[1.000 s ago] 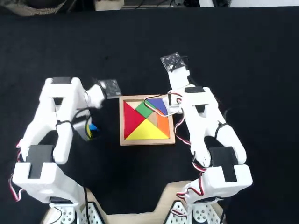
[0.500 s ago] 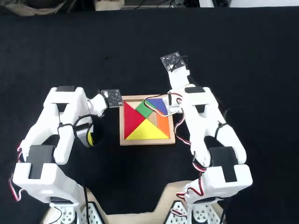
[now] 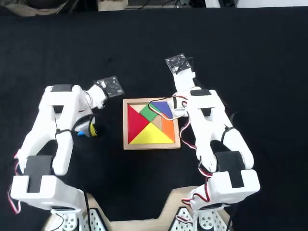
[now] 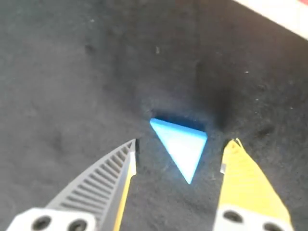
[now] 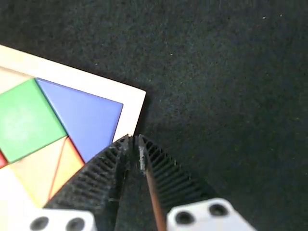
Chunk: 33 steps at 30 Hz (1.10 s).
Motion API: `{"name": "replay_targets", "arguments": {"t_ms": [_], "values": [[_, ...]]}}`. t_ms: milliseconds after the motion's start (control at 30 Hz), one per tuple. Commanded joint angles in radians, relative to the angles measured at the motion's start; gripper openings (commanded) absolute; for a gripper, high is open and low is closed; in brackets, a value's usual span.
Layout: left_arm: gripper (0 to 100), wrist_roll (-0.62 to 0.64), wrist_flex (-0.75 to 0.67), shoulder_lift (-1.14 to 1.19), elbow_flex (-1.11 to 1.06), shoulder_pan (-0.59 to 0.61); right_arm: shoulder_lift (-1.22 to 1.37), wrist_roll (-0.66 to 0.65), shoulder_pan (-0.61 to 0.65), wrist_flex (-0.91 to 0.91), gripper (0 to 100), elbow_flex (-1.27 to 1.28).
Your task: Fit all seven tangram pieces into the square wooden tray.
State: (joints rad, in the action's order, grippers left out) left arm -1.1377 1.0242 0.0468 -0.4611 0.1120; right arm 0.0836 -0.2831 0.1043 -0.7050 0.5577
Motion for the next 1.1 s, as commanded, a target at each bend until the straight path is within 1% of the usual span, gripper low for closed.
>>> {"name": "replay_targets", "arguments": {"t_ms": [0, 100, 233, 300, 467, 600, 633, 733, 800, 967, 1067], "values": [[29, 0.068, -0.011, -0.097, -0.051, 0.001, -0.004, -0.012, 0.014, 0.017, 1.1, -0.002], [29, 0.14, -0.015, -0.147, -0.101, 0.008, -0.004, -0.012, 0.015, 0.017, 1.1, -0.002], [29, 0.307, -0.152, -0.16, -0.153, 0.015, -0.004, -0.012, 0.015, 0.017, 1.1, -0.001], [29, 0.354, -0.193, -0.143, -0.165, 0.024, -0.004, -0.012, 0.015, 0.017, 1.1, -0.001], [29, 0.362, -0.209, -0.032, -0.124, 0.031, -0.004, -0.012, 0.015, 0.017, 1.1, -0.001], [29, 0.358, -0.199, 0.086, -0.051, 0.065, -0.004, -0.012, 0.015, 0.017, 1.1, -0.001], [29, 0.354, -0.176, 0.104, -0.038, 0.065, -0.004, -0.012, 0.015, 0.017, 1.1, -0.001], [29, 0.336, -0.064, 0.104, 0.018, 0.054, -0.004, -0.012, 0.015, 0.017, 1.1, -0.001], [29, 0.311, -0.025, 0.101, 0.035, 0.042, -0.004, -0.012, 0.015, 0.017, 1.1, -0.001], [29, 0.384, -0.014, 0.074, 0.038, 0.054, -0.004, -0.012, 0.015, 0.017, 1.1, -0.001], [29, 0.391, -0.018, 0.072, 0.038, 0.051, -0.004, -0.012, 0.017, 0.017, 1.1, -0.001]]}}
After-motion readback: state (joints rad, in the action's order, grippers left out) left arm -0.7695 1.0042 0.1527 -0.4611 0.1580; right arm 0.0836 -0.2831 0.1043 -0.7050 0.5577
